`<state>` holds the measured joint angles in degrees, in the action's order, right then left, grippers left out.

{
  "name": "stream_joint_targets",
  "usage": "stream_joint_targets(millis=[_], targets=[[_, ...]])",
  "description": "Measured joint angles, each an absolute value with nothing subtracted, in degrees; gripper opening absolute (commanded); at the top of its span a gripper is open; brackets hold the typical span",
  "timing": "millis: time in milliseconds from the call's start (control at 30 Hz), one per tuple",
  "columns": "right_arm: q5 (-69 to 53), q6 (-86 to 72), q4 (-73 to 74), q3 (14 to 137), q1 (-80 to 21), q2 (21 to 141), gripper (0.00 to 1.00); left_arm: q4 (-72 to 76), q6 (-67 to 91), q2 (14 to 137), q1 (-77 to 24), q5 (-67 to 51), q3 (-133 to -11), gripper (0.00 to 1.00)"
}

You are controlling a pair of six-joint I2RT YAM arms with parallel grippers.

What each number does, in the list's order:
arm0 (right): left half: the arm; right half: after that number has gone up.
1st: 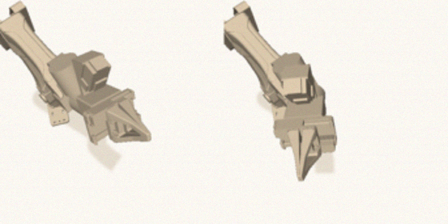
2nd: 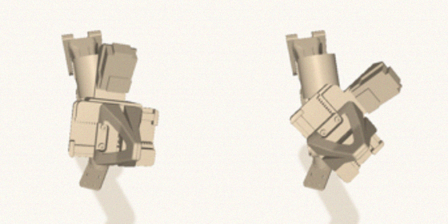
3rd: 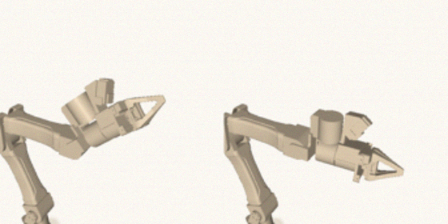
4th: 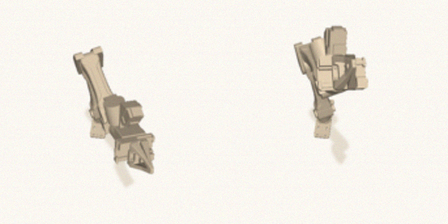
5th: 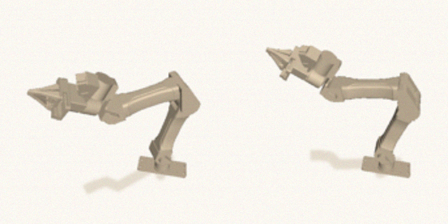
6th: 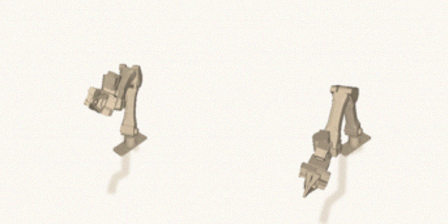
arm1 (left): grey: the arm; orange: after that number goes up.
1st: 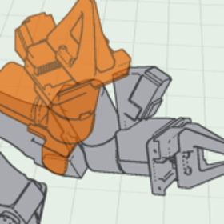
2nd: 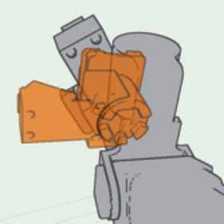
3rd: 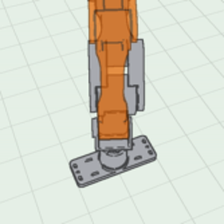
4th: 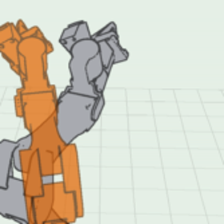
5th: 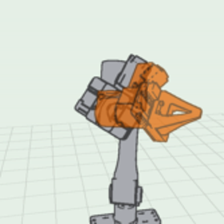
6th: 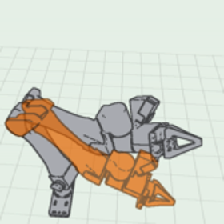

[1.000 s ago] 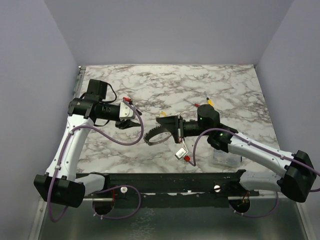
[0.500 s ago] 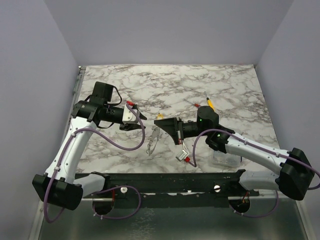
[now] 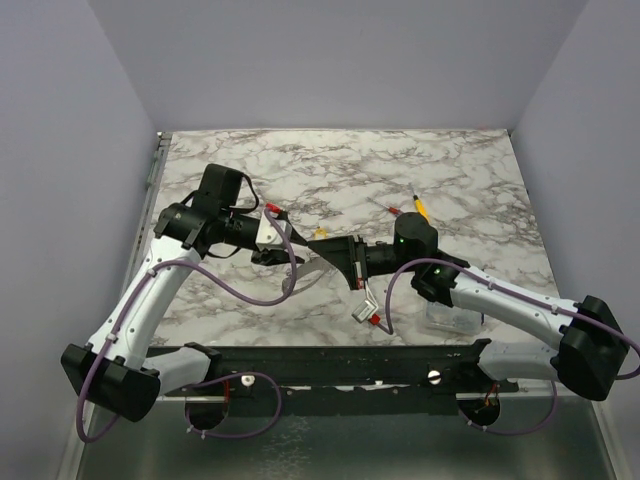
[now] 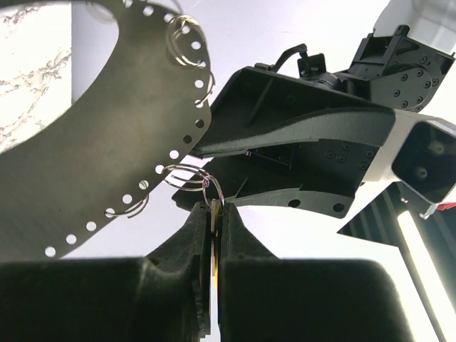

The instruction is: Remove the keys from the keyring

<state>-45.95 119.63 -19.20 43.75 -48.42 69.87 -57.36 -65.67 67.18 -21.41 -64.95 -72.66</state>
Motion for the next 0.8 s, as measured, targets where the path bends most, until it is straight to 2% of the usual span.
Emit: stream_joint_targets(millis=[500,667,767,800], targets=[[-45.91,119.63,-21.65,43.42,-48.42,70.32,0.01,-49.84,-54.98,66.61,-21.87,-65.45,-69.01,0.29],[-45.74,119.63,-23.14,42.78,-48.42,70.67,0.00,-46.35,-49.89,66.46,-21.87,-65.82,-67.77,0.17],[-45.47,119.63,-23.66,42.68,-48.42,70.67,0.01,-44.66,-47.22,66.15,-21.87,-66.08,-67.35,0.00],[-45.43,119.63,-23.97,42.59,-48.42,70.67,0.01,-44.14,-46.37,66.00,-21.87,-66.15,-67.13,0.00]])
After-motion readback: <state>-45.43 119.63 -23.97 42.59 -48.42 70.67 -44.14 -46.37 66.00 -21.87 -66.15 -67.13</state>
